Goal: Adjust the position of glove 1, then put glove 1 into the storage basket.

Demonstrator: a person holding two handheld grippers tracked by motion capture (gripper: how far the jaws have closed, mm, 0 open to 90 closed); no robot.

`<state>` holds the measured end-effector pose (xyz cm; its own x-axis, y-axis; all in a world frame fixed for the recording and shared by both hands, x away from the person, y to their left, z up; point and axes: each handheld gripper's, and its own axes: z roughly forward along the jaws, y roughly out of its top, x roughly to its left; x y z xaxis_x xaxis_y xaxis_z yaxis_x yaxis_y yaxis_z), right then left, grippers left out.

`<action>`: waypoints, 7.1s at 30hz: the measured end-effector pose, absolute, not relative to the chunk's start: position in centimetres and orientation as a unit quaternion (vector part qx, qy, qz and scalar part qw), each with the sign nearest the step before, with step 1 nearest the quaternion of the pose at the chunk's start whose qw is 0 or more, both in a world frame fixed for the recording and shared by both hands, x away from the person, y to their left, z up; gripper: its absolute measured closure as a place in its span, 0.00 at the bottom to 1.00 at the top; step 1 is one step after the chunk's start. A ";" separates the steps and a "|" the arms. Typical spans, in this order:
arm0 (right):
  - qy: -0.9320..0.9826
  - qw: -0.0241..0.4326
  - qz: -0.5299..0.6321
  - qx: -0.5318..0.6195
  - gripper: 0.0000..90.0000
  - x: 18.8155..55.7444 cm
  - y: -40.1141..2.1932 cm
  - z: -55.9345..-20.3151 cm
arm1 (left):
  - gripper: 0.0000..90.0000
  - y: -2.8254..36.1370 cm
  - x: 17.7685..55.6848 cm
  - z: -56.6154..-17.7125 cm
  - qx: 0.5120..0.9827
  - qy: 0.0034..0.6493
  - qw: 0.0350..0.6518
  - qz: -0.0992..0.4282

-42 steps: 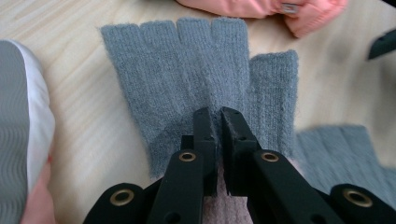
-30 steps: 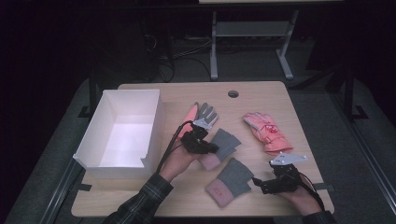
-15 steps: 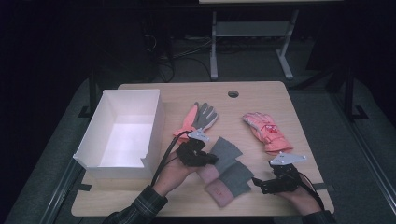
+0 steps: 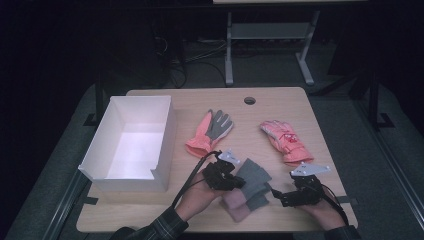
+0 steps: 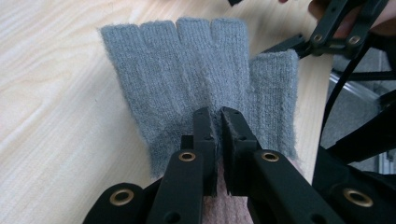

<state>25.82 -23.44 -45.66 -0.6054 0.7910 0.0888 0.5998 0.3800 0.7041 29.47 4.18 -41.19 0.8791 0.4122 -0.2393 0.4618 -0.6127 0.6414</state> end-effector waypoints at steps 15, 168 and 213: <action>0.820 0.134 0.362 0.423 0.07 25.8 -23.5 -45.6 | 0.94 3.0 28.8 -42.7 0.909 0.247 0.333 -0.033; 0.823 0.127 0.359 0.422 0.07 26.0 -23.2 -46.0 | 0.68 9.0 34.5 -33.7 0.914 0.208 0.345 -0.048; 0.829 0.118 0.368 0.404 0.07 26.7 -22.5 -46.1 | 0.68 27.1 36.9 -29.6 0.825 0.402 0.389 0.078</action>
<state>26.66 -22.53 -46.07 -0.6459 0.7564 0.1027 0.5832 0.4022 0.7058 36.88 27.06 -29.64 0.6647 0.7243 -0.1833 0.6024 -0.3743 0.7050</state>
